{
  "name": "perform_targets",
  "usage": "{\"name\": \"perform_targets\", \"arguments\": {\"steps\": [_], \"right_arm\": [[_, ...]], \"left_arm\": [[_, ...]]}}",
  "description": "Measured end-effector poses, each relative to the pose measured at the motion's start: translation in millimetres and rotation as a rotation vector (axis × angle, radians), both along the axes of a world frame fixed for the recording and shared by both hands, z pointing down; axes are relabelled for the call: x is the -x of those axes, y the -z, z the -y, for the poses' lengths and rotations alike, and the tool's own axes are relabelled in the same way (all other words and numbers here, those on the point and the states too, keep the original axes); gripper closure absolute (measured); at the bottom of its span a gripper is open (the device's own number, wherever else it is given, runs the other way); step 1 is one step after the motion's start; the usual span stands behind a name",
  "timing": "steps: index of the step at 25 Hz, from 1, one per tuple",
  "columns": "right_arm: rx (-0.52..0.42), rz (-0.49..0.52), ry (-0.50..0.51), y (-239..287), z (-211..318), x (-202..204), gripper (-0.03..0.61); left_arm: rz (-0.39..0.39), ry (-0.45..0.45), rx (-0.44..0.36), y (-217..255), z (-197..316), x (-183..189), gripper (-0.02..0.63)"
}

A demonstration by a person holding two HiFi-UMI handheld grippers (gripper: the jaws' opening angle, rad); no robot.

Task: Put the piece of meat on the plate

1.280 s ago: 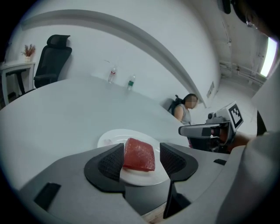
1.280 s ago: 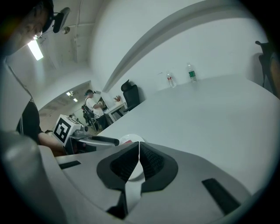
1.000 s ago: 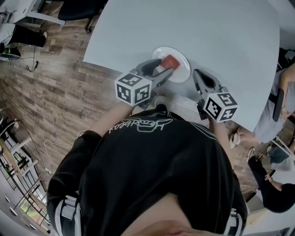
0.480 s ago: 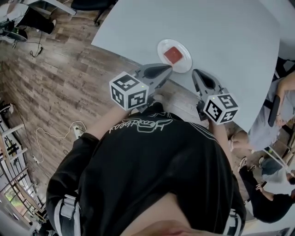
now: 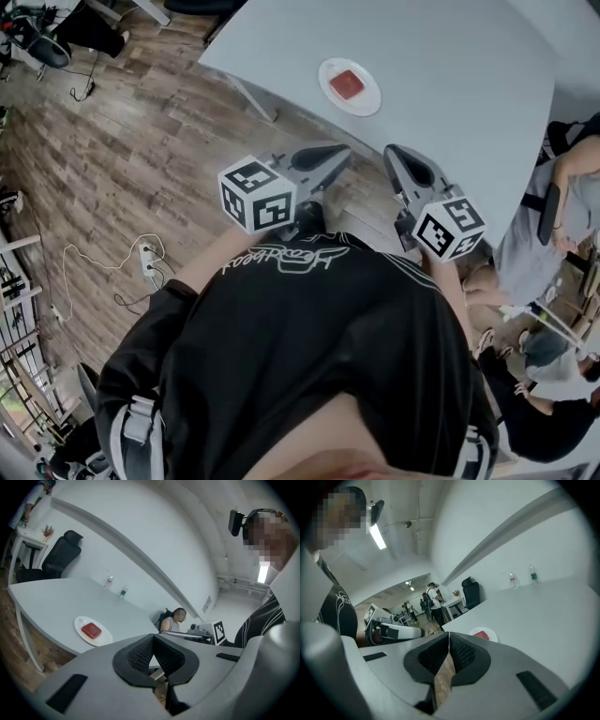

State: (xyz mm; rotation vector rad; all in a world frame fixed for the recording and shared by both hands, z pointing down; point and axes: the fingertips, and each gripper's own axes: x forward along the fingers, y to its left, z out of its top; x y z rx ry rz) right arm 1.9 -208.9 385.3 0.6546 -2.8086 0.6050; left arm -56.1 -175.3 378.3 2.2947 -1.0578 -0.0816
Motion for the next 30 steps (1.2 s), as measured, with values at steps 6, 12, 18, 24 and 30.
{"name": "perform_targets", "arguments": {"steps": [6,12,18,24,30], "right_arm": [[0.0,0.055,0.053,10,-57,-19,0.568],[-0.011,0.072,0.088,13,-107,-46,0.568],[-0.028,0.068,0.111,15,-140,-58,0.568],[-0.008,0.083,0.122,19,-169,-72,0.568],[0.015,0.09,0.129,15,-188,-87,0.568]], "left_arm": [[-0.059,0.069,0.03,0,-50,-20,0.606],[-0.06,0.101,0.012,2,-100,-50,0.606],[-0.051,0.104,0.004,4,-132,-60,0.606],[-0.057,0.126,-0.014,14,-153,-67,0.606],[-0.074,0.118,-0.003,12,-171,-85,0.606]]}}
